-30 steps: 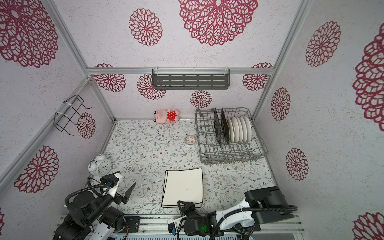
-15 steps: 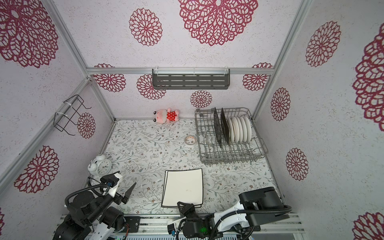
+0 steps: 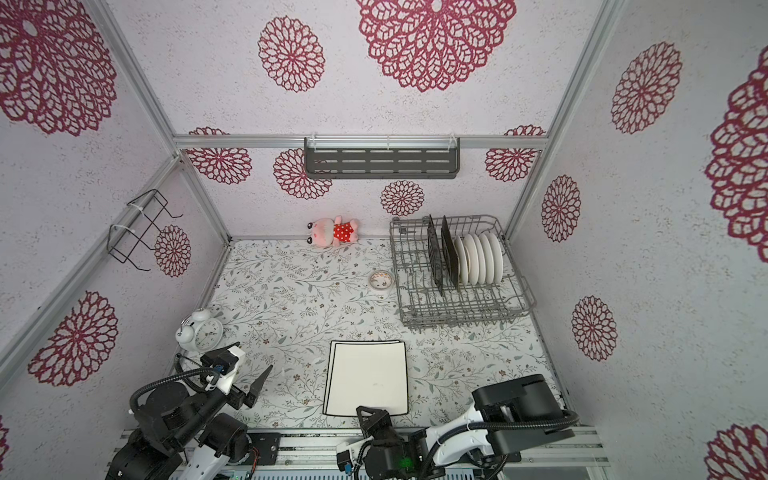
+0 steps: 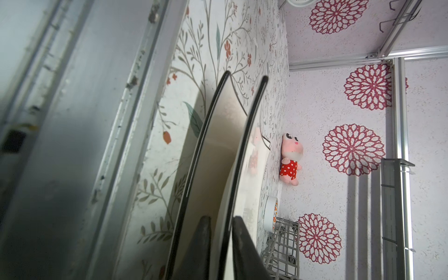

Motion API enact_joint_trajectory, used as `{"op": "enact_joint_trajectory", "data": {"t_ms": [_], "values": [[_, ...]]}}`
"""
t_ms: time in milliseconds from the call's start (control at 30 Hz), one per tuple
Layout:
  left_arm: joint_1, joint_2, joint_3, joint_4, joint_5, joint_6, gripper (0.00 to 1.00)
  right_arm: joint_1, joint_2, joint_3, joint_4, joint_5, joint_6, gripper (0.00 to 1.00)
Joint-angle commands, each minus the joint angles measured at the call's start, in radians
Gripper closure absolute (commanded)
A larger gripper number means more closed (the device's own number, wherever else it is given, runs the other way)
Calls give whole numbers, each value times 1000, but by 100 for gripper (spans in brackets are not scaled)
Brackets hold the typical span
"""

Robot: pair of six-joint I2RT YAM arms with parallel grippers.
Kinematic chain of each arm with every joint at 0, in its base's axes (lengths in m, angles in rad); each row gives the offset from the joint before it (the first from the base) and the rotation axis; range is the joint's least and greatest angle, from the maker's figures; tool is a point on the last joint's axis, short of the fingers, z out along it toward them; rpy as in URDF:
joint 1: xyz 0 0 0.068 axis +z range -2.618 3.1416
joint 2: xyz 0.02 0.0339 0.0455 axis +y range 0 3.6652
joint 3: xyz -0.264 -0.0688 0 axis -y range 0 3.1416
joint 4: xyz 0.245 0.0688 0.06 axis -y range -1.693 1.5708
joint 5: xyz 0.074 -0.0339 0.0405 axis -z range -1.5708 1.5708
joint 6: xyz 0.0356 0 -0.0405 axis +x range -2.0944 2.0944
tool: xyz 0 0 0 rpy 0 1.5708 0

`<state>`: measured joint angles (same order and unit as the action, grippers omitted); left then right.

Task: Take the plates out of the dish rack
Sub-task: 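Lower the held plate flat onto the first white square plate, then open the right gripper and release the stacked plate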

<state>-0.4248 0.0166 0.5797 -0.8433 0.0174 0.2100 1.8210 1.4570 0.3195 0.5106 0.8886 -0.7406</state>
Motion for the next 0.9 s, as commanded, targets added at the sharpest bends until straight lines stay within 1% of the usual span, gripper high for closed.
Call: {"op": "enact_joint_trajectory", "data": {"t_ms": [0, 200, 400, 467, 500, 633, 733, 767, 833, 867], "values": [[-2, -14, -6, 16, 12, 17, 3, 6, 7, 31, 0, 23, 43, 78], [-2, -14, -7, 18, 13, 21, 3, 9, 34, 49, -44, 10, 97, 72], [-2, -14, -7, 16, 13, 24, 3, 11, 43, 51, -70, -1, 124, 67], [-3, -14, -9, 16, 12, 26, 3, 11, 43, 54, -92, -10, 134, 54], [-3, -14, -9, 18, 12, 26, 3, 11, 42, 53, -107, -17, 141, 52], [-2, -14, -9, 17, 10, 26, 3, 10, 37, 54, -134, -36, 149, 33], [-2, -14, -9, 18, 10, 26, 3, 10, 33, 61, -158, -44, 166, 25], [-2, -14, -9, 17, 9, 26, 2, 10, 27, 66, -176, -53, 178, 20], [-2, -14, -10, 18, 12, 27, 3, 10, 15, 76, -220, -69, 209, 2], [-2, -14, -11, 17, 12, 28, 3, 11, 6, 83, -245, -80, 222, 1]]}}
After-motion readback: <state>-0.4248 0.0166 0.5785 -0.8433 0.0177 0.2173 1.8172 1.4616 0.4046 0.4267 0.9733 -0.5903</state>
